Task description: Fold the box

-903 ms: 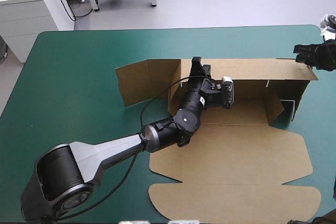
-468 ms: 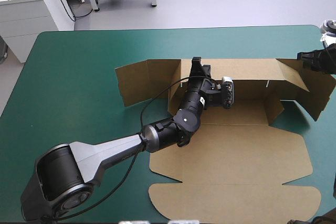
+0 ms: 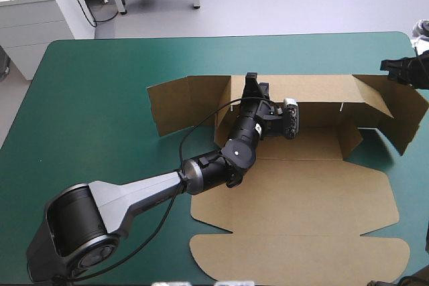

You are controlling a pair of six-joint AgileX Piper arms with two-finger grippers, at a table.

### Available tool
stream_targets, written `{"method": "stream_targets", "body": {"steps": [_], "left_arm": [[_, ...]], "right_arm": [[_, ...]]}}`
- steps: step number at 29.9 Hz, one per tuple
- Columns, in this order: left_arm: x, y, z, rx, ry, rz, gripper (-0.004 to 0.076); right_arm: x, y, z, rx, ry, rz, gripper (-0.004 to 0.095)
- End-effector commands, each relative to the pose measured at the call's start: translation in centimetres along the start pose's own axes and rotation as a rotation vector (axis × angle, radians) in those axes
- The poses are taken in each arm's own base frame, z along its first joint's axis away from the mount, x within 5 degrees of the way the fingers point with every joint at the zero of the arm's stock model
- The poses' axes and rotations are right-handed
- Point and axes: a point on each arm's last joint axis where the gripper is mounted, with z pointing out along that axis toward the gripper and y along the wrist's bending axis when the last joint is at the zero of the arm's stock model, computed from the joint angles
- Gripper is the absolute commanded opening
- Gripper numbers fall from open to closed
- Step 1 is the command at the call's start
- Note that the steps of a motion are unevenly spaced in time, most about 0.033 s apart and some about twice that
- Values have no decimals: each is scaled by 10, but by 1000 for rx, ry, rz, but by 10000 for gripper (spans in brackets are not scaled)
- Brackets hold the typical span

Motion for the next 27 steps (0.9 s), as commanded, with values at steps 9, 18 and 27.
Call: {"method": "stream_targets", "body": {"steps": [9, 18, 27], "left_arm": [[-2, 28, -13, -67, -4, 75, -9], [-1, 16, -5, -53, 23, 132, -9], [0, 7, 0, -43, 44, 149, -9]], "right_arm": [[-42, 14, -32, -90, -298, -11, 364], [-46, 0, 14, -125, -227, -12, 364], [-43, -5, 29, -118, -191, -43, 364]]}}
